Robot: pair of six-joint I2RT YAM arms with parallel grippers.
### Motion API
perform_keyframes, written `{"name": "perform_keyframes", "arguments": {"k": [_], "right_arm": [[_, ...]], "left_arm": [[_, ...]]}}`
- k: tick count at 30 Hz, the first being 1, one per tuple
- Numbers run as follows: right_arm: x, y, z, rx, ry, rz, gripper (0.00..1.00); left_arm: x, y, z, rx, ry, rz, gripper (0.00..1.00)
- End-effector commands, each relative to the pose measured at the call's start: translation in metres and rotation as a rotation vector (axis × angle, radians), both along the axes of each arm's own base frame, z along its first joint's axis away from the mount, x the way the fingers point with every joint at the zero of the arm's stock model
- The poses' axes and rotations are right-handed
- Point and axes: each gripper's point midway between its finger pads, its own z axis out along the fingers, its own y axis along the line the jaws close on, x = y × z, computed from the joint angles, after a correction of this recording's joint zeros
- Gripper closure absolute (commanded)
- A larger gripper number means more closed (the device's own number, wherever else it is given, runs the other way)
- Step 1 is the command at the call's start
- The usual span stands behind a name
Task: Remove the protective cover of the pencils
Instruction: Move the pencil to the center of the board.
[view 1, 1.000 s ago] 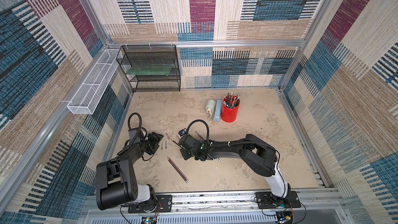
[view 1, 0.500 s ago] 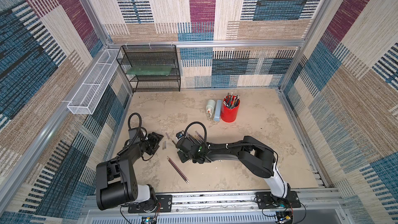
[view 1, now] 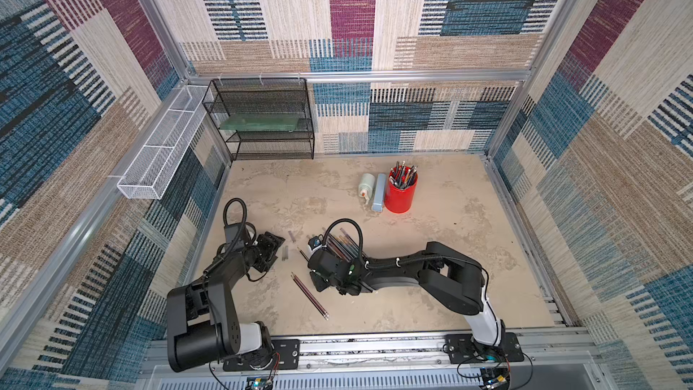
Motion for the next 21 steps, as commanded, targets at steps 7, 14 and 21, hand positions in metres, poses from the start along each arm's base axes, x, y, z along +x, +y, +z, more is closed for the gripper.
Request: {"name": "perform_keyframes", "arguments": {"k": [7,14,21], "right_arm": [[-0.035,-0.018,-0.021,-0.068,0.091,0.006,0.92],[-0.045,-0.022,-0.02,-0.05,0.101,-0.006,0.93],[-0.054,-0.025,-0.021,-0.03,0.119,-0.018,0.91]], "left_arm": [[-0.011,0.006,-0.001,0.043,0.039,0.018,0.27],[-0.009,0.005,0.003,0.041,0.02,0.012,0.27],[-0.005,0.002,0.011,0.035,-0.022,-0.005,0.28]]}}
